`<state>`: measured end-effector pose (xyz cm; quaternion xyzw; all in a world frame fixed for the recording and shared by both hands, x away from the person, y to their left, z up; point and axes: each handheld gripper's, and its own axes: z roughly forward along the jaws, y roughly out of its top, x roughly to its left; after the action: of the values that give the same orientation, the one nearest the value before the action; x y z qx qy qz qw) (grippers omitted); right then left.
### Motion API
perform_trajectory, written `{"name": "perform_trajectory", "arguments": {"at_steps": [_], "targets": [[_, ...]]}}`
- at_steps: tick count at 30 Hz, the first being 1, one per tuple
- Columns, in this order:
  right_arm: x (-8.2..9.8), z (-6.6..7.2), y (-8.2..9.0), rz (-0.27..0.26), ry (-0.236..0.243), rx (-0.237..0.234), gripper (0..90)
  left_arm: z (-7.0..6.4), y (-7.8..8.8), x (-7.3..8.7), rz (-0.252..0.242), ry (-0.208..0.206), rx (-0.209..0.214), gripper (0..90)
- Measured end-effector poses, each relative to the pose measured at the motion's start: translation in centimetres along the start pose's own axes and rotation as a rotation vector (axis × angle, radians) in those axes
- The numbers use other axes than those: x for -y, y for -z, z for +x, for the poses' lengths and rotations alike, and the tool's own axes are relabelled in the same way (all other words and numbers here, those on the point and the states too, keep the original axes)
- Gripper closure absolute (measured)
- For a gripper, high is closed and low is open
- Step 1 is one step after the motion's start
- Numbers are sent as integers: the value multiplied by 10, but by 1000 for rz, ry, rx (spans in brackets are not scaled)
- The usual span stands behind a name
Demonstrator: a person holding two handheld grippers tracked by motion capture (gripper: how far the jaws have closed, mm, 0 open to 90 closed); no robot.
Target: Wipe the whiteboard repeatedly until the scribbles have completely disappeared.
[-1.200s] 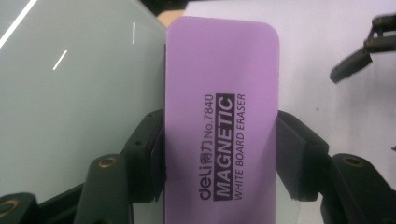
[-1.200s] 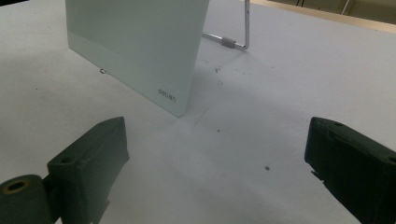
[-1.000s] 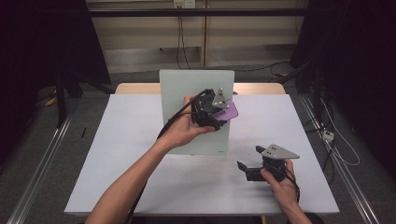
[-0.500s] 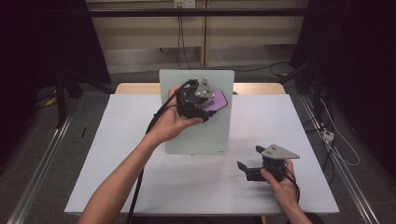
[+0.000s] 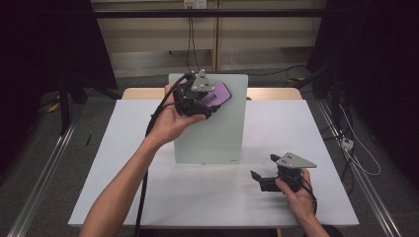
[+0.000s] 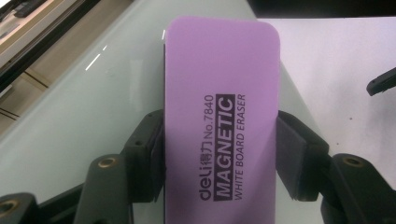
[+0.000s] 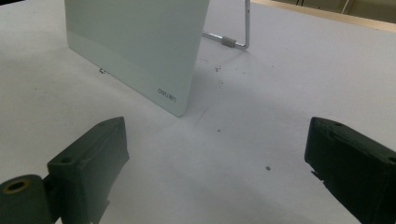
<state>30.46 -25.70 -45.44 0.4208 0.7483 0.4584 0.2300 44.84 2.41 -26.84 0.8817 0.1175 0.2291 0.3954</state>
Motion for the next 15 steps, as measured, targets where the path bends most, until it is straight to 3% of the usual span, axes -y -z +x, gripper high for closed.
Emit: {"name": "perform_trajectory", "arguments": {"at_steps": [8,15], "targets": [[0,0,1,0,-2,0,58,-24,-23,-5,43,-61,44,408],[1,-1,2,-2,-3,2,58,-52,-44,13,94,-84,101,408]]}}
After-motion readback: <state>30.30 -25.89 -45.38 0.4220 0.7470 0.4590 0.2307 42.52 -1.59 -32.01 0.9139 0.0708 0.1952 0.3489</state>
